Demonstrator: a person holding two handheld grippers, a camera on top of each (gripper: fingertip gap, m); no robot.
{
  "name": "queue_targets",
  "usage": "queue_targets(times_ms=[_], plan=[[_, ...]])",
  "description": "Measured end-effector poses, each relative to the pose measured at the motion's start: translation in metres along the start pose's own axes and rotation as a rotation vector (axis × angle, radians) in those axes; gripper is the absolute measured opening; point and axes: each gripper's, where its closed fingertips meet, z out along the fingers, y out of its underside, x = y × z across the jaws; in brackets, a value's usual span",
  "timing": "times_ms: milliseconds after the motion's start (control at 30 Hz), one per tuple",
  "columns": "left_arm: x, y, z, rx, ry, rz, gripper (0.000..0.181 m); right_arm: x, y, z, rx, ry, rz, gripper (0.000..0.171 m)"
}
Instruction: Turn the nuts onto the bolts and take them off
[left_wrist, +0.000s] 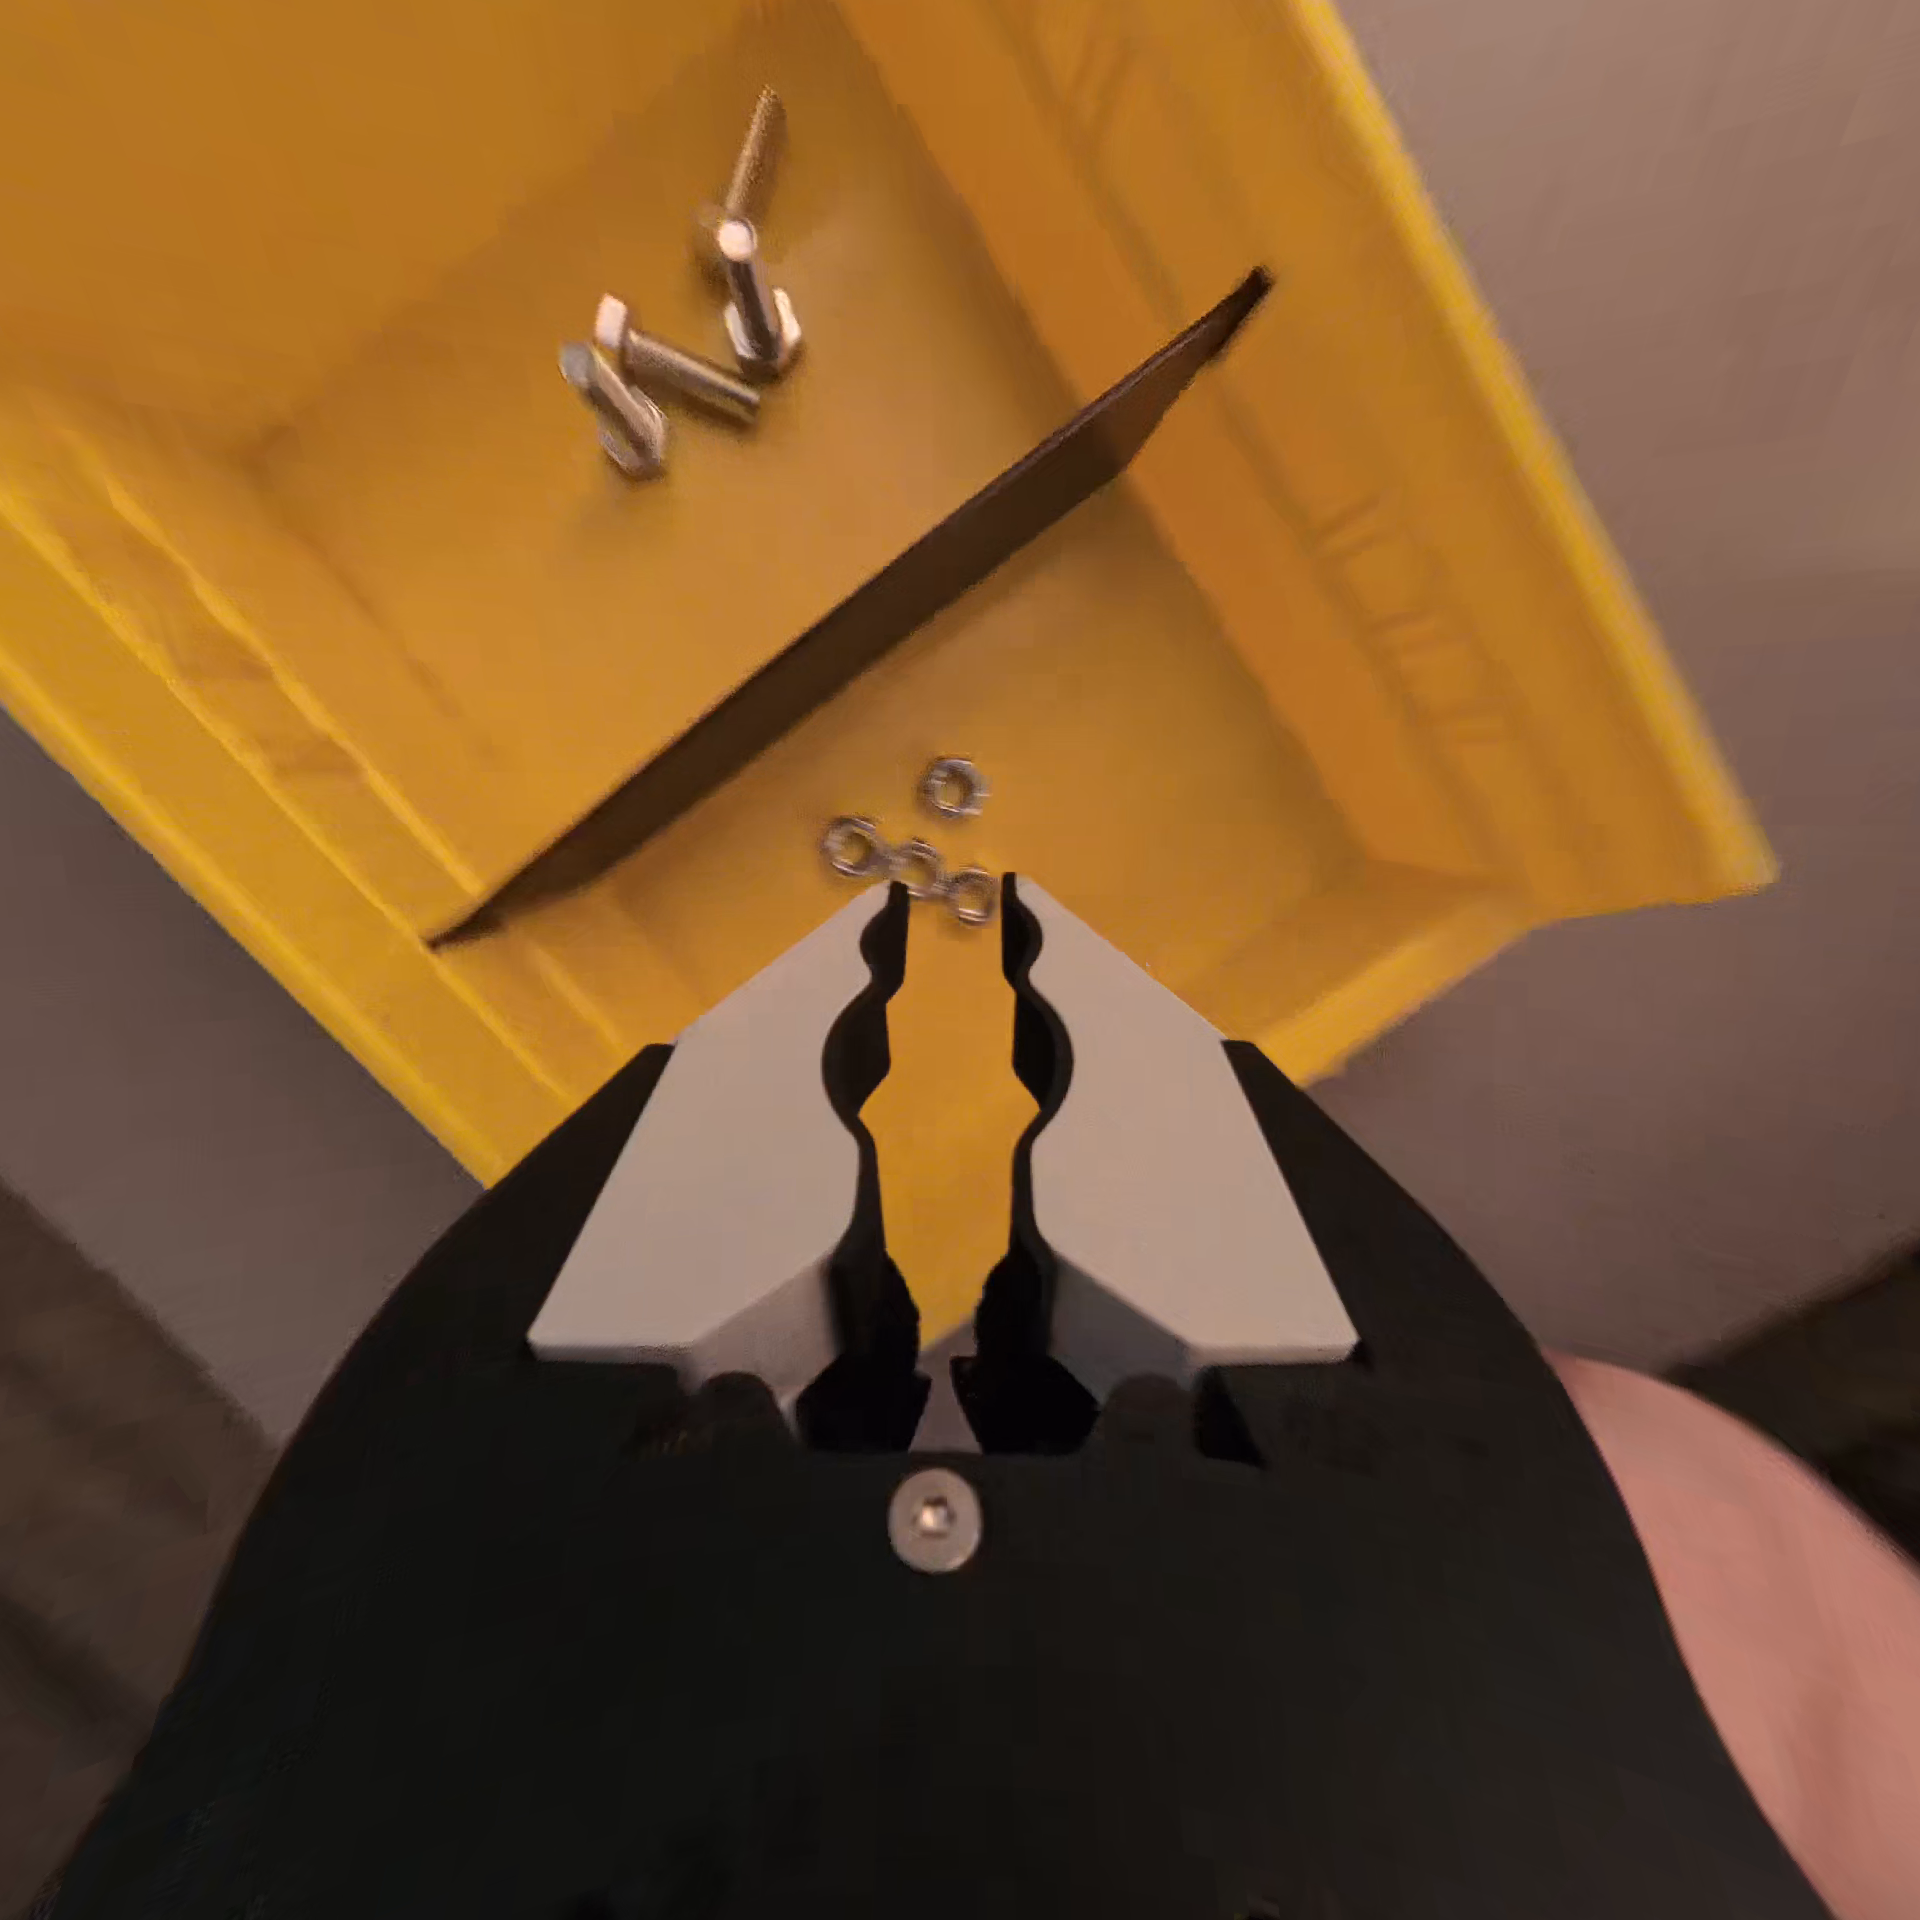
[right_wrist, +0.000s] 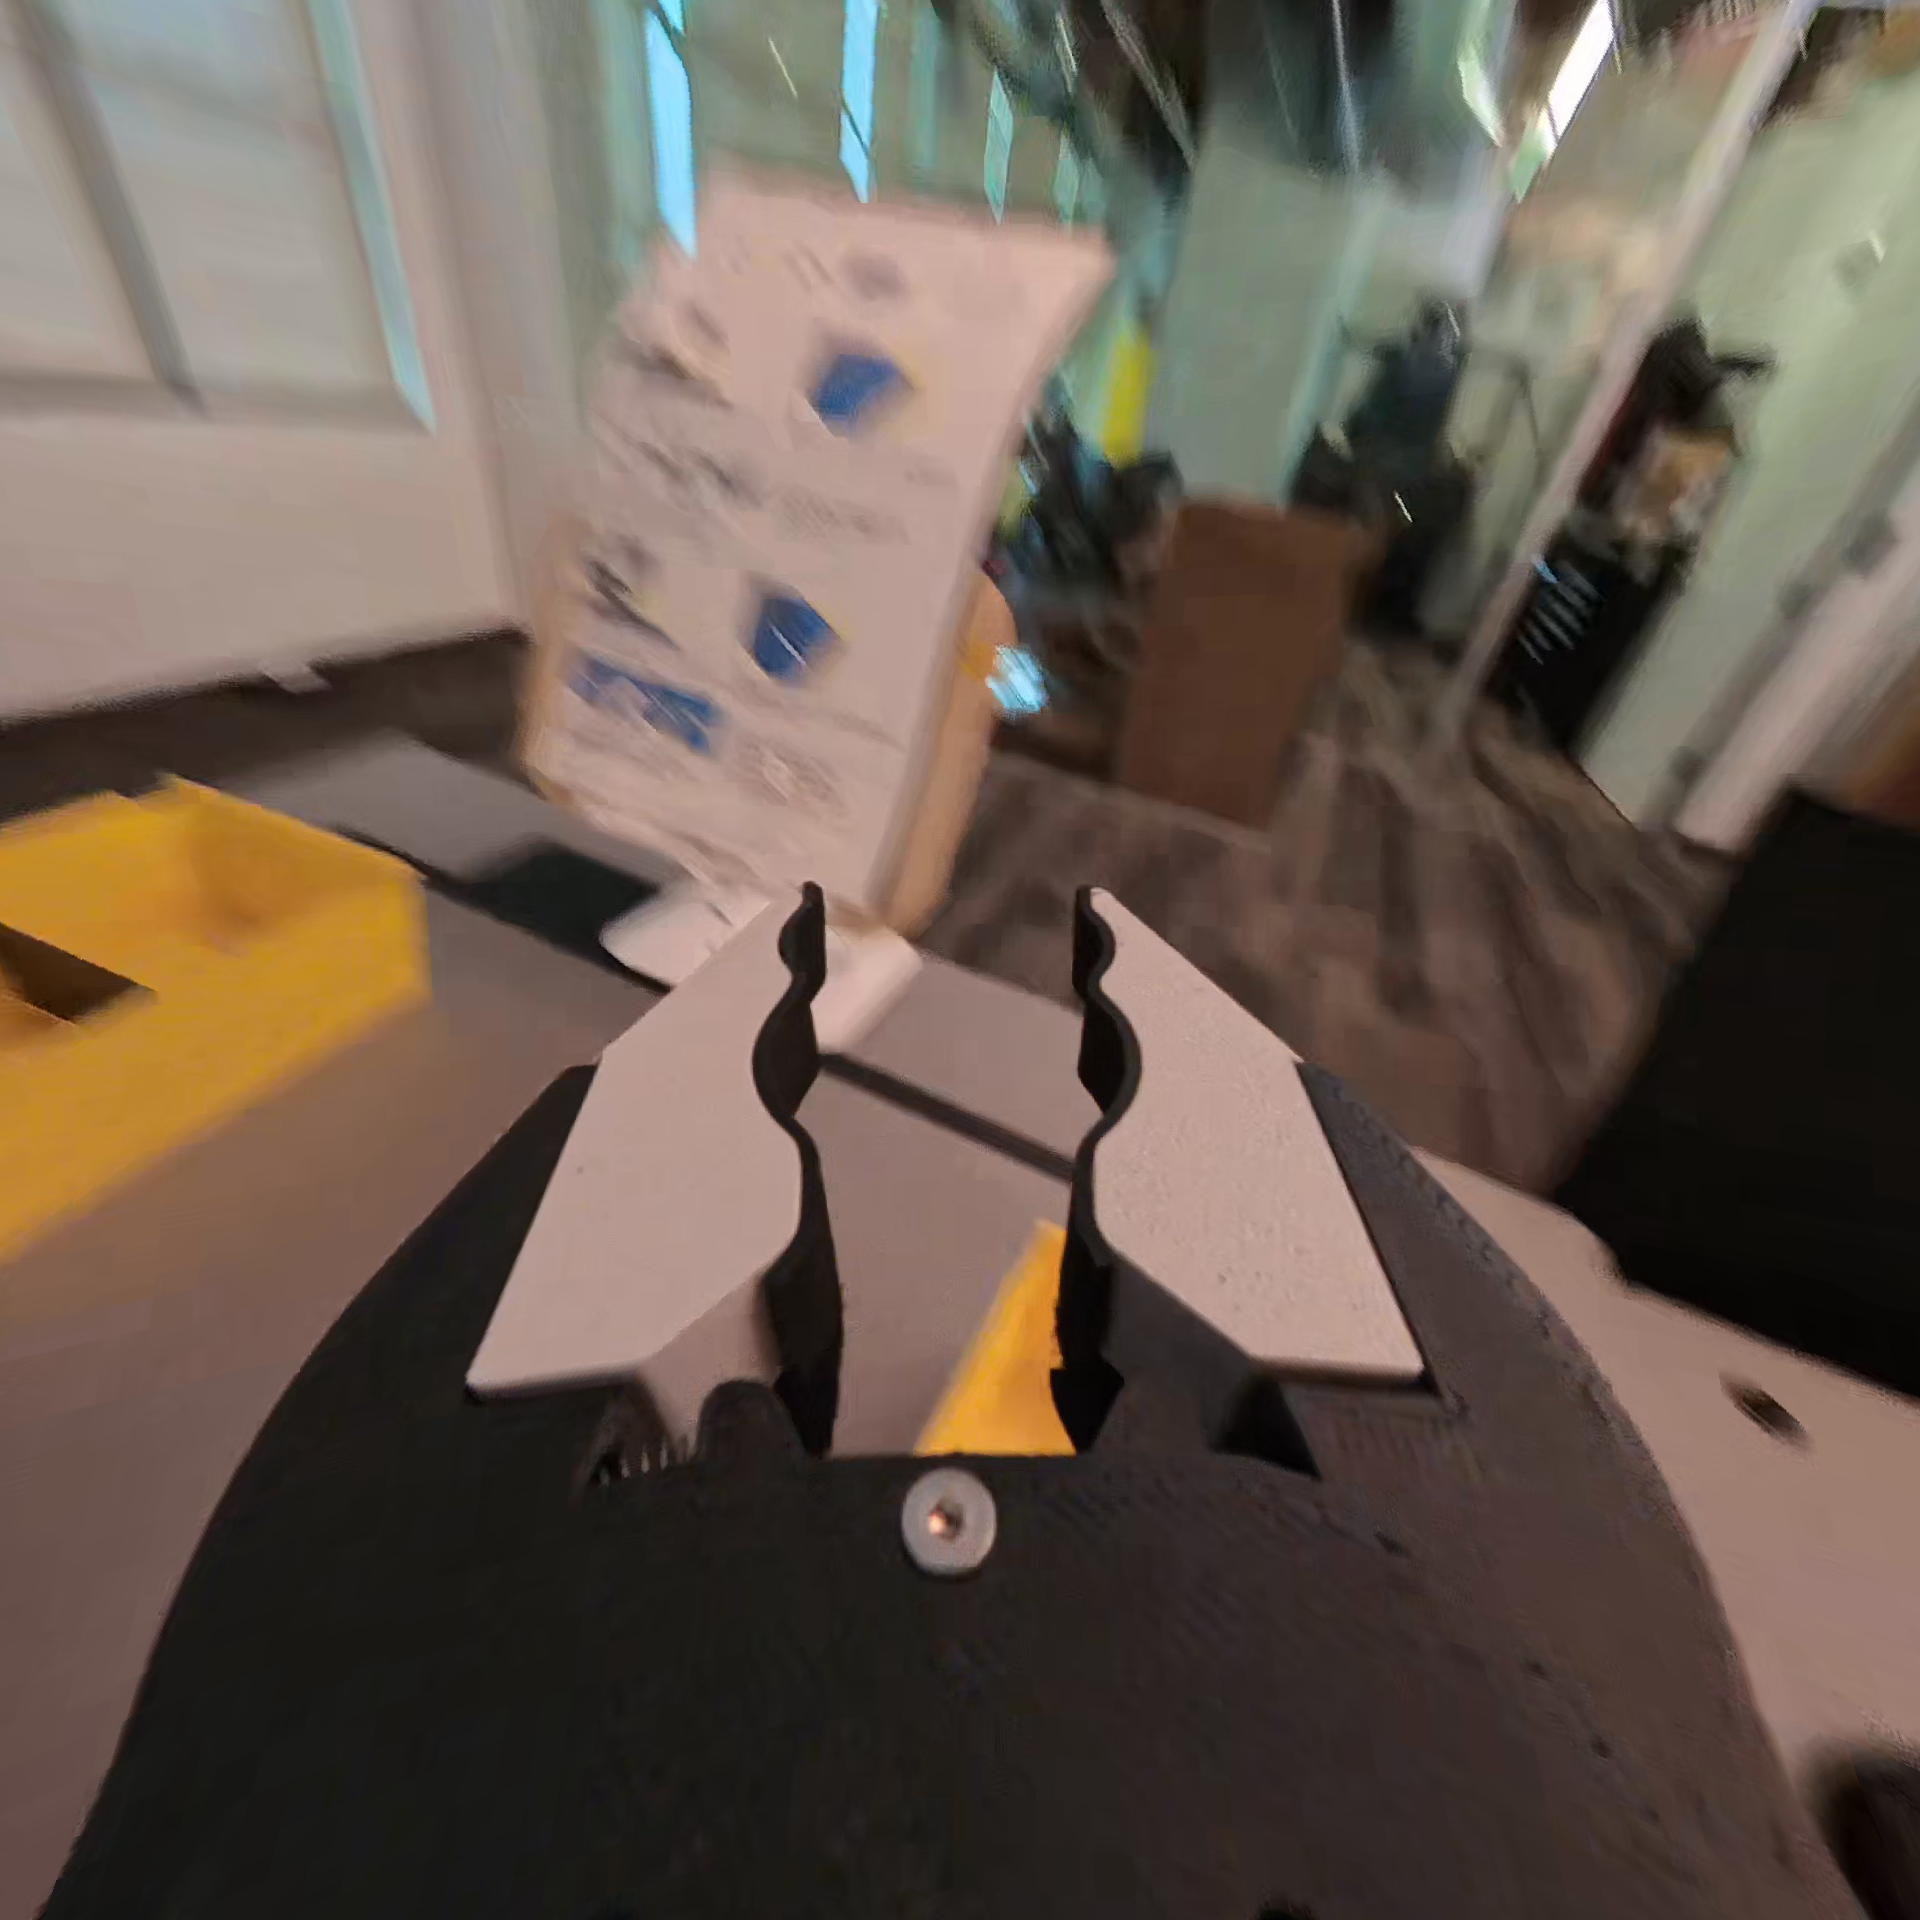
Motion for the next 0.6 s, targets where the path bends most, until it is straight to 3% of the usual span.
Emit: queue_targets(times_ms=[100,300,600], plan=[[-0.002,0.000,0.025,-0.058,-0.061,0.214,0.011,-0.050,-0.032,-0.010,0.190,-0.139,0.092,0.049],[0.017,0.000,0.048,-0.099,0.067,0.271,0.028,-0.114,-0.035,-0.014,0.195,-0.379,0.247,0.051],[0.013,0.006,0.065,-0.159,0.078,0.299,0.026,-0.128,-0.027,-0.016,0.156,-0.413,0.200,0.050]])
